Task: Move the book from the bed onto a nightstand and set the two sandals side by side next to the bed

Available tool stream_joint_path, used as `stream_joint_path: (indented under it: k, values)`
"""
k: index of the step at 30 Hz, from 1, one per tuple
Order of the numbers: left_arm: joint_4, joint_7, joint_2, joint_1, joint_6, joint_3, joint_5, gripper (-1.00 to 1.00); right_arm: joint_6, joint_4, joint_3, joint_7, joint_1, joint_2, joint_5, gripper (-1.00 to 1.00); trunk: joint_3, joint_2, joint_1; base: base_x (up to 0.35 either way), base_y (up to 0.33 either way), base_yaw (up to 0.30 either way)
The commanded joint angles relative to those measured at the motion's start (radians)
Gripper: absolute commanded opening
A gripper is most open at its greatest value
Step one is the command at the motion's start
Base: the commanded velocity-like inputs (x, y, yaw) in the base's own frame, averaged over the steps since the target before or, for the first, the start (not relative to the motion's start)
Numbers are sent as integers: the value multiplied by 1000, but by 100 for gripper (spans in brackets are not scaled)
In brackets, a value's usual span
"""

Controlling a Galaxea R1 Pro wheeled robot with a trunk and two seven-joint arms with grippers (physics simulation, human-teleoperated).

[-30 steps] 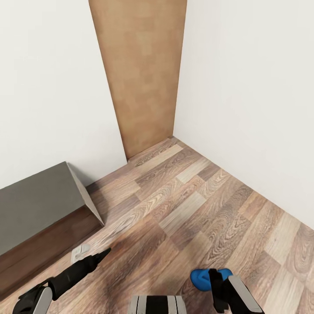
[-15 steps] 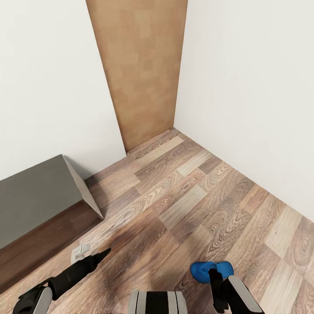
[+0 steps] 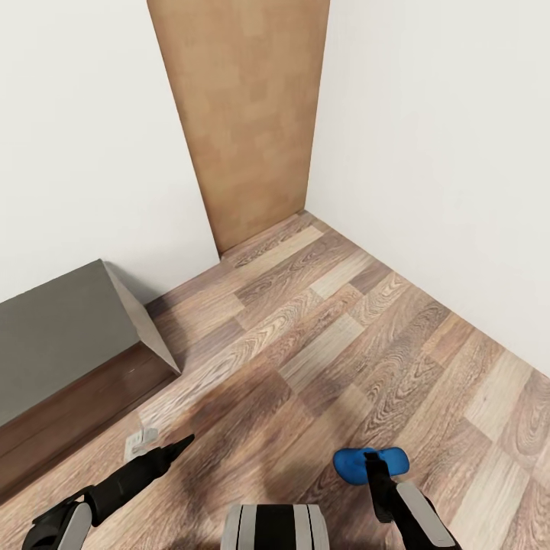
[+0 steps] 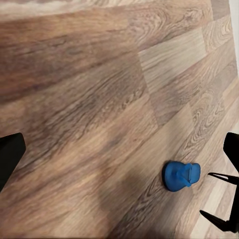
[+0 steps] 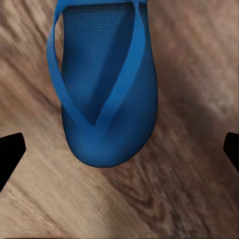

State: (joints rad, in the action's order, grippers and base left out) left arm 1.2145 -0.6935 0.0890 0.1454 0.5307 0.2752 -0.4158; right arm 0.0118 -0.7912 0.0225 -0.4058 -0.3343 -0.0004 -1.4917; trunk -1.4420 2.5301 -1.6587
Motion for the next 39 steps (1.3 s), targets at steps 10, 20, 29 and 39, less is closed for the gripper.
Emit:
stream_joint_path:
  k: [10, 20, 29, 39]
  values:
    - [-1, -1, 0, 0, 8, 1, -6, 100, 2, -4, 1, 25, 0, 0, 9, 100, -1, 0, 0, 0, 0, 0]
    - [-1, 0, 0, 0, 8, 1, -6, 100, 0, -2, 1, 25, 0, 0, 9, 100, -1, 0, 0, 87, 0, 0]
    - [-1, 0, -1, 0, 8, 1, -5, 100, 0, -2, 2, 25, 0, 0, 9, 100, -1, 0, 0, 139, 0, 0]
    - [-1, 1, -2, 0, 8, 1, -5, 100, 1, -2, 2, 25, 0, 0, 8, 100, -1, 0, 0, 35, 0, 0]
